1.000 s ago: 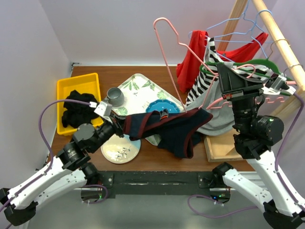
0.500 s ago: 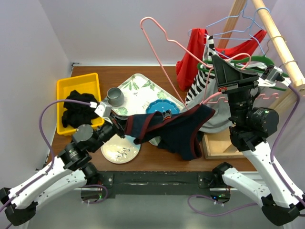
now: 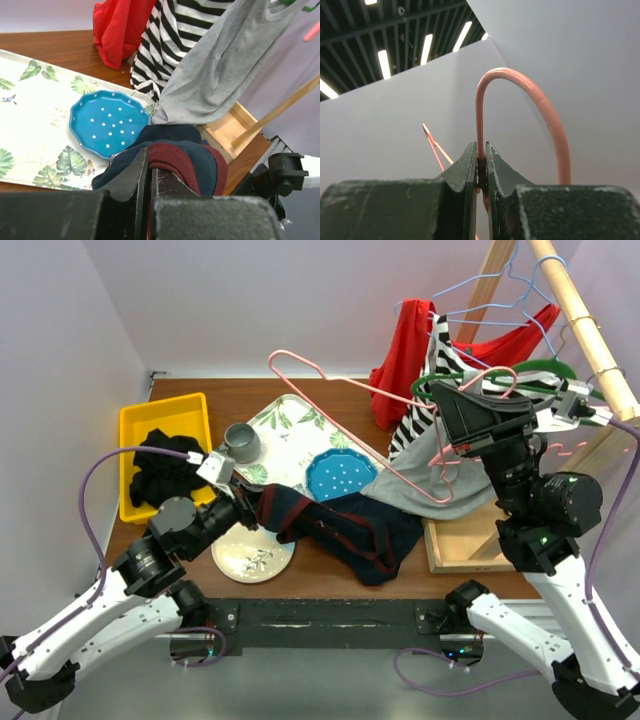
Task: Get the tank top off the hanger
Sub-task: Place the tank top in the bin.
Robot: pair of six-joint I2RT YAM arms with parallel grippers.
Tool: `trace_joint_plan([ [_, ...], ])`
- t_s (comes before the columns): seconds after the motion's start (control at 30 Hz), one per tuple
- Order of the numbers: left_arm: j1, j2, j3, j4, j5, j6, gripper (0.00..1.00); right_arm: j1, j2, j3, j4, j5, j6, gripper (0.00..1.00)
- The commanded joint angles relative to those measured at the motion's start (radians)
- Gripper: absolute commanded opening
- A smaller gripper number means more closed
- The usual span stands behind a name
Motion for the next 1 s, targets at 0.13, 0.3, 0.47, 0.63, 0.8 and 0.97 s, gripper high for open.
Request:
trace_joint_plan([
  [0.13,0.006,0.024,0.230,-0.063,-0.203,0.155,0.00,0.003,0.043,0.132,-0.156,-0.110,-0.133,0.00],
  [0.3,0.006,0.185,0.473,-0.117,-0.582,0.403,0.00,0.003,0.008,0.171,-0.233,-0.095,-0.182,0.00],
  [0.47,0.014,0.393,0.737,0.016,-0.794,0.691,0.00,0.003,-0.016,0.172,-0.250,-0.090,-0.193,0.00],
  [0.63,0.120,0.560,0.985,0.308,-0.877,1.051,0.00,0.003,-0.035,0.169,-0.254,-0.084,-0.197,0.00],
  [0.8,0.372,0.795,1.237,0.334,-0.825,1.162,0.00,0.002,-0.043,0.171,-0.269,-0.086,-0.211,0.00],
  [0.97,0.538,0.949,1.304,0.316,-0.825,1.144,0.00,0.003,-0.052,0.162,-0.282,-0.099,-0.216,0.00],
])
